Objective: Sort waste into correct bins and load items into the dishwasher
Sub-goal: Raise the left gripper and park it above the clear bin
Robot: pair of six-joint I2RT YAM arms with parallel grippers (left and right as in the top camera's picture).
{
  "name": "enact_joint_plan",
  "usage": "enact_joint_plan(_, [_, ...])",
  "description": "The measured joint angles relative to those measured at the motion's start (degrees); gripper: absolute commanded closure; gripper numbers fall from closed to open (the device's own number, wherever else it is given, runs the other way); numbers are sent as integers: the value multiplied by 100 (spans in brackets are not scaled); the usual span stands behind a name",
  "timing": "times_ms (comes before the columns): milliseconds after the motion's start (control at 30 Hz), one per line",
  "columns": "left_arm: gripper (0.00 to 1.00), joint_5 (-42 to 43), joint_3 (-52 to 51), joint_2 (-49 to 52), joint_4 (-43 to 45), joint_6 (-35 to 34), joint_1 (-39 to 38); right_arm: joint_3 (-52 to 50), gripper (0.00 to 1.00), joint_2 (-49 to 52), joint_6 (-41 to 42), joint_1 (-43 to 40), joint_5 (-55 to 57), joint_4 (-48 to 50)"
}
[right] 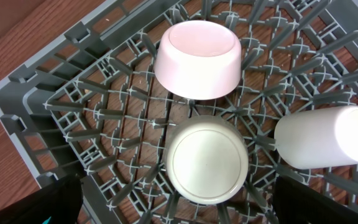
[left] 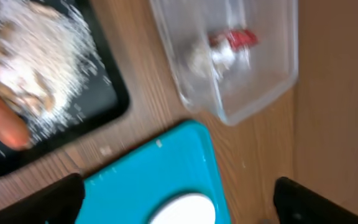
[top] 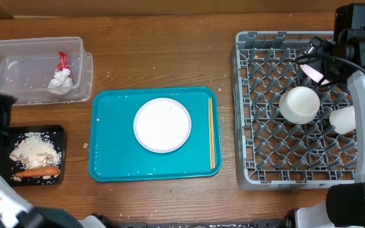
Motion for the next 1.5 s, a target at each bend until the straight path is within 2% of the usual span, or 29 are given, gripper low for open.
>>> enact_joint_plan(133, [2,203,4,-149,-420,144,-625,0,0,0,0,-2,0,0])
enact_joint_plan(233, [1,415,4,-136,-487,531,-1204,0,0,0,-4,0,0,-4])
enact_joint_plan(433, [0,518,4,-136,-487,1285,-2957,0,0,0,-2,0,0,2])
enact_joint_plan(667, [0,-374,4,17,-160,1532,-5095,0,0,0,-2,0,0,2])
enact_joint_plan(833, [0,-1088,4,304,-131,1622,-5888,0,0,0,0,0,0,2])
enact_joint_plan(967, [0,-1443,2,520,-136,1633,-6094,0,0,0,0,0,0,2])
enact_joint_plan(1167, [0,-1853,4,835,-160,1528,-5958,0,0,0,2,0,0,4])
enact_joint_plan(1333, [0,-1980,4,973,-175,1119,-5097,0,0,0,26,0,-461,509])
enact_joint_plan(1500, [0,-2022,4,975,-426,957,-3971,0,0,0,26,0,-1670,234])
